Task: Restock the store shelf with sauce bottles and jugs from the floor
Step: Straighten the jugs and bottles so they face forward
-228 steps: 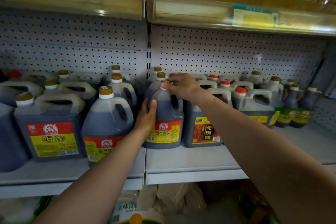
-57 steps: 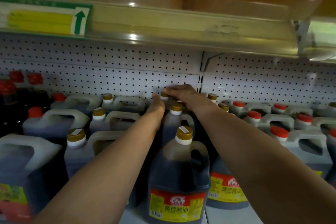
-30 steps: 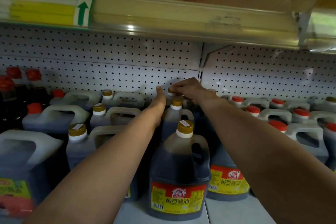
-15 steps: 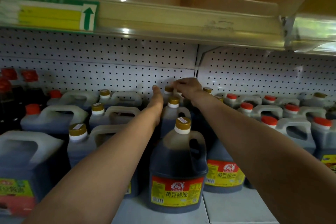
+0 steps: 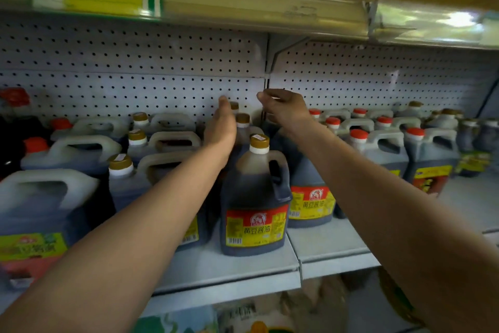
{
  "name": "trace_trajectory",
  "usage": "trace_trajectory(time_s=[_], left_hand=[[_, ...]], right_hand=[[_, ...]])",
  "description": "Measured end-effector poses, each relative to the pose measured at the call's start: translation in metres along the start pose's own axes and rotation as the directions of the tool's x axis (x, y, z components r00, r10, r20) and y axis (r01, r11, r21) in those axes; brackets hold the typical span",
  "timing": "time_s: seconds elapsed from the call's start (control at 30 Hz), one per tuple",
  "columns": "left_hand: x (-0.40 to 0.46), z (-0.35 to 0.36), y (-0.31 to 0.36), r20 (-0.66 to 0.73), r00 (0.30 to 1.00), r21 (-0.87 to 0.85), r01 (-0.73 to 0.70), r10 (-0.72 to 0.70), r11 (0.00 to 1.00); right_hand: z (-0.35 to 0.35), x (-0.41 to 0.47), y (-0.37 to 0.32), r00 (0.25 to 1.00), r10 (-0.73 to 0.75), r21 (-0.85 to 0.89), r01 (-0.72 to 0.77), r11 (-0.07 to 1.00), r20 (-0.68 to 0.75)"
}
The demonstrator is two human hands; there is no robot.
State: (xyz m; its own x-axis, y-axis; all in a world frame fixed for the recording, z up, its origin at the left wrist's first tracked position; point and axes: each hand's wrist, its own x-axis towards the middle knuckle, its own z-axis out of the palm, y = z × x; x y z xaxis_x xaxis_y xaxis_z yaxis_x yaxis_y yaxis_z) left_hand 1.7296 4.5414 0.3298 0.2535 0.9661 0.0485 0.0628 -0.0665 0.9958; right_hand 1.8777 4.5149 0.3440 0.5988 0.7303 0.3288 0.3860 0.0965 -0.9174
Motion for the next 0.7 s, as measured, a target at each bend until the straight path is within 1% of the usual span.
trace_trajectory(time_s=[0.1,0.2,0.27,0.33,0.43,0.57,0.67,0.7], left_hand=[[-0.023,-0.007,0.001,0.003,0.994,0.024,-0.114,0.114,0.993],[-0.047,-0.013,-0.003,0.042,0.984,0.068,-0.174,0.171,0.982],[-0.06,-0.016,-0.011,0.057,0.978,0.089,-0.204,0.199,0.975],[-0.072,-0.017,-0.02,0.057,0.963,0.129,-0.268,0.263,0.955],[-0.083,-0.019,-0.046,0.064,0.931,0.174,-0.364,0.359,0.915],[-0.096,-0.02,-0.089,0.052,0.945,0.216,-0.327,0.323,0.92],[-0.11,-0.023,-0.109,0.005,0.941,0.199,-0.333,0.339,0.922],[-0.112,-0.024,-0.115,-0.009,0.938,0.207,-0.337,0.346,0.919]], right_hand=[[-0.012,-0.03,-0.008,0.999,-0.017,0.027,0.018,0.999,-0.029],[-0.021,-0.061,-0.009,0.998,-0.039,0.029,0.04,0.999,-0.044],[-0.026,-0.08,-0.002,0.996,-0.063,-0.012,0.062,0.998,-0.066],[-0.031,-0.098,0.006,0.992,-0.082,-0.038,0.079,0.996,-0.093],[-0.031,-0.123,0.028,0.995,-0.052,-0.008,0.052,0.999,-0.08],[-0.024,-0.148,0.061,0.998,0.03,0.004,-0.029,1.0,-0.047],[-0.022,-0.164,0.079,0.997,0.053,-0.063,-0.057,0.996,-0.055],[-0.021,-0.169,0.086,0.997,0.056,-0.053,-0.059,0.997,-0.057]])
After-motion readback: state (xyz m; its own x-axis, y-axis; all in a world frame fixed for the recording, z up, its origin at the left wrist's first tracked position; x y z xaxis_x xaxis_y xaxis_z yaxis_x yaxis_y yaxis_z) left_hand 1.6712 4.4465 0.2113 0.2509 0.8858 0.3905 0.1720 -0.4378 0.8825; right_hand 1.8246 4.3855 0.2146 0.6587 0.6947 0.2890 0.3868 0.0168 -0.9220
